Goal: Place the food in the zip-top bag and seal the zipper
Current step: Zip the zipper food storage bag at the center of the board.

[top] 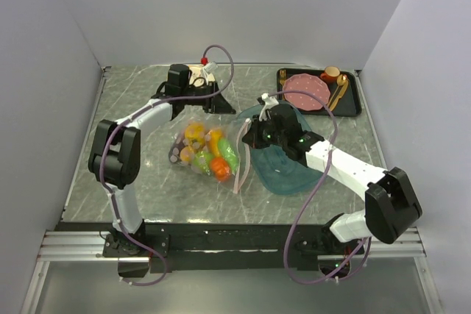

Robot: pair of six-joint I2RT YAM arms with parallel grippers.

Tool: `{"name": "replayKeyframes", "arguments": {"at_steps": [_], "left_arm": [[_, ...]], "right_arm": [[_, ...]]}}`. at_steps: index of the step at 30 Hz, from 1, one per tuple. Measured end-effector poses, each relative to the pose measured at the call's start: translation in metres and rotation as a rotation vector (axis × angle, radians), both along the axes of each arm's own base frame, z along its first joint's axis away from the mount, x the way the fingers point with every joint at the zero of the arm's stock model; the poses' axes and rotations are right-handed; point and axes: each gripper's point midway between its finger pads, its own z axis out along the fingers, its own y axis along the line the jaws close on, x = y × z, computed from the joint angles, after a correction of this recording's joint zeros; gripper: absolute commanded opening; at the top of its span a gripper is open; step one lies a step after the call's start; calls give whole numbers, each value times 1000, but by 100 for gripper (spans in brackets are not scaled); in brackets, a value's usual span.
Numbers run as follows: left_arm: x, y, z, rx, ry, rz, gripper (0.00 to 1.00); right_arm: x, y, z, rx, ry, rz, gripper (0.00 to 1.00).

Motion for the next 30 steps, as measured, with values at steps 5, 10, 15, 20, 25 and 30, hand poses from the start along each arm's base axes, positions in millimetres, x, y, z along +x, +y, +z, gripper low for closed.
{"name": "replayKeyframes", "arguments": {"at_steps": [5, 10, 15, 20, 25, 30], "left_arm": [[1, -4, -7, -15, 13, -49, 54], [-10, -7, -27, 1, 49, -130, 59], [-22, -12, -28, -15, 54, -190, 63], [-26, -15, -26, -26, 55, -215, 63], [-31, -19, -29, -22, 55, -235, 56], [-38, -19, -39, -14, 63, -247, 25]], "right_arm": [[-3, -1, 1, 1, -3, 4, 0], [-3, -1, 1, 1, -4, 5, 0], [-3, -1, 1, -1, -6, 6, 0], [-3, -1, 1, -1, -7, 7, 0], [-2, -2, 1, -3, -8, 2, 0], [0, -4, 0, -8, -10, -16, 1]]}}
